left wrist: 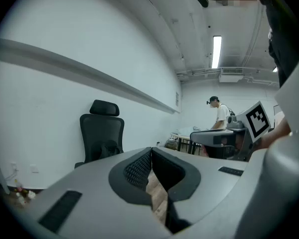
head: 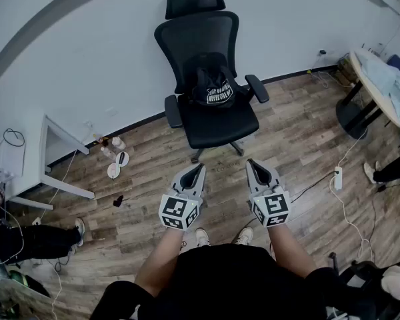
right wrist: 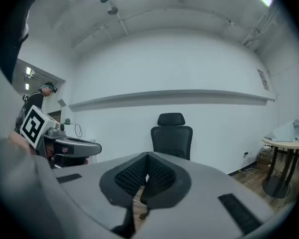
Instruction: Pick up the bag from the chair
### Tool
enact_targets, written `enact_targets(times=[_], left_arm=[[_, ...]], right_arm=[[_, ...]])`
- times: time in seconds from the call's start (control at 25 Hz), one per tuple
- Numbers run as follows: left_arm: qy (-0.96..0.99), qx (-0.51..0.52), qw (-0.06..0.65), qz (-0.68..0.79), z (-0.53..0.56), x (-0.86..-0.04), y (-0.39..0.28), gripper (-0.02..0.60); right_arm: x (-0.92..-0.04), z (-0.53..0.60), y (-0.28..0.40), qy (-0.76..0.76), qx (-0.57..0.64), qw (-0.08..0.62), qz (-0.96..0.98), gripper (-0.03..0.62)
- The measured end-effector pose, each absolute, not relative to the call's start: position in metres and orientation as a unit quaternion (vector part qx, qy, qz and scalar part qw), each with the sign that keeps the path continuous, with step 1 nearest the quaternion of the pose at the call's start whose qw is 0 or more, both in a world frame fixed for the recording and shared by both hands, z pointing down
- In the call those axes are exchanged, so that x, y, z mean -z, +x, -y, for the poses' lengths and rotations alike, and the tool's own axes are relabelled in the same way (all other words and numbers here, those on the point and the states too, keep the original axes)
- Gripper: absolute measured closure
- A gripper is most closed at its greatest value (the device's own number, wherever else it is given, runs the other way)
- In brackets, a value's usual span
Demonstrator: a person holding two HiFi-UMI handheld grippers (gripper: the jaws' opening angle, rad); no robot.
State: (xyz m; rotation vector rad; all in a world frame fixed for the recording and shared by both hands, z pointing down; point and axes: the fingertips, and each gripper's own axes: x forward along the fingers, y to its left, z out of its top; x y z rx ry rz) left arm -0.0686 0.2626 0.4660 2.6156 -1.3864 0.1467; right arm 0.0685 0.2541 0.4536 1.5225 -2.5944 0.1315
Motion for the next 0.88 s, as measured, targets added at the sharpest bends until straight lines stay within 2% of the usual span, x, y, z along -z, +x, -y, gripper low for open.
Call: enact_targets(times=[0.52,0.88], left_arm=[[0.886,-0.036,0.095,0.453,-0.271,-0.456,-0.083,0.56],[0.897,-0.037,0.096,0.431,-0.273,-0.463,-0.121,0.56]], right_arm=[[-0.451,-0.265,0.051,0.511,-0.042,0.067,0.856,0.574],[-0.452,-0.276,0.014,0.514,-0.046,0.058,0.855,0.574]])
